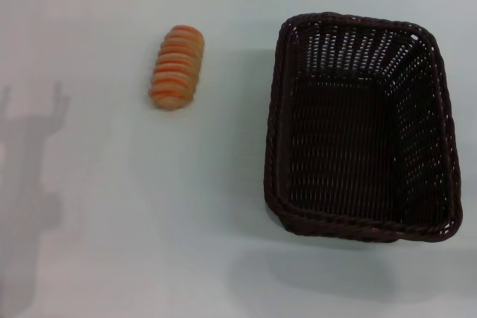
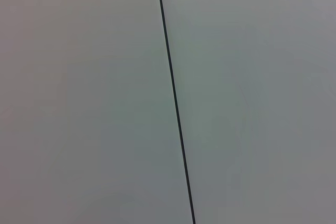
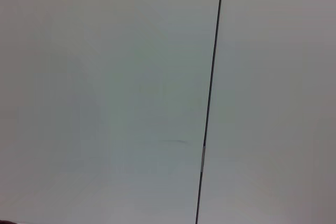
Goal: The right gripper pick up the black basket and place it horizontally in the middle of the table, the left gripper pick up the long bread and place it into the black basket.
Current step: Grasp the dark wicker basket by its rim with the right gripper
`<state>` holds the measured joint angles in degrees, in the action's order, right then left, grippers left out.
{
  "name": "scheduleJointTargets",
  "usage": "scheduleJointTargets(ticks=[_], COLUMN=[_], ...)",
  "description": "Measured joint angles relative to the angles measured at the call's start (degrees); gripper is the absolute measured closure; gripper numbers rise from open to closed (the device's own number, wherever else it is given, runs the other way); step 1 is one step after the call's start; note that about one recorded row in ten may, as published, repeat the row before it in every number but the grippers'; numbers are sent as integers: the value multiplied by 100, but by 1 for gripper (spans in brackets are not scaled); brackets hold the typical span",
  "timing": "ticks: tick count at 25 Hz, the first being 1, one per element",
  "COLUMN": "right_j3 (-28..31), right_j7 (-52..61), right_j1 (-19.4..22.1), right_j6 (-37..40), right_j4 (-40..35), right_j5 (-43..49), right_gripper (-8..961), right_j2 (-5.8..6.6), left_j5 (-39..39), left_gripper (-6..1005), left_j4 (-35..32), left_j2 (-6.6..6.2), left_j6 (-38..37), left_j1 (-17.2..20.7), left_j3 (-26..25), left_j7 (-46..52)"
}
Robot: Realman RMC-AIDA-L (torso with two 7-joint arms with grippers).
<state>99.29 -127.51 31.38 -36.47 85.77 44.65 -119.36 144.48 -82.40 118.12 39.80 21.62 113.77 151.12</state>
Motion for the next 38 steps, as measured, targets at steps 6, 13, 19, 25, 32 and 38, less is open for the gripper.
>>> scheduleJointTargets(ticks=[6, 13, 19, 25, 32, 38], right_j3=[-10, -26, 209, 990, 1576, 2332], right_j7=[8, 9, 1263, 5097, 8429, 8961], right_j1=[-9, -33, 10, 12, -764, -1752], right_j6=[0, 0, 0, -112, -1261, -2767], right_j4=[0, 2, 377, 1868, 3119, 3093], right_j5=[0, 0, 635, 3736, 7573, 8421], right_gripper=[379, 380, 380, 380, 380, 381], right_j2=[0, 0, 12, 14, 20, 25], left_j5=[3, 2, 0, 1, 1, 19], left_gripper=[140, 140, 140, 140, 141, 141], left_j4=[-4, -4, -41, -29, 0, -8], left_j2=[0, 0, -5, 0, 0, -8], left_j6=[1, 2, -3, -30, -34, -38], left_j1=[0, 3, 41, 41, -12, -10], left_j3=[2, 6, 3, -82, -154, -239], left_j7=[-8, -11, -12, -12, -12, -12])
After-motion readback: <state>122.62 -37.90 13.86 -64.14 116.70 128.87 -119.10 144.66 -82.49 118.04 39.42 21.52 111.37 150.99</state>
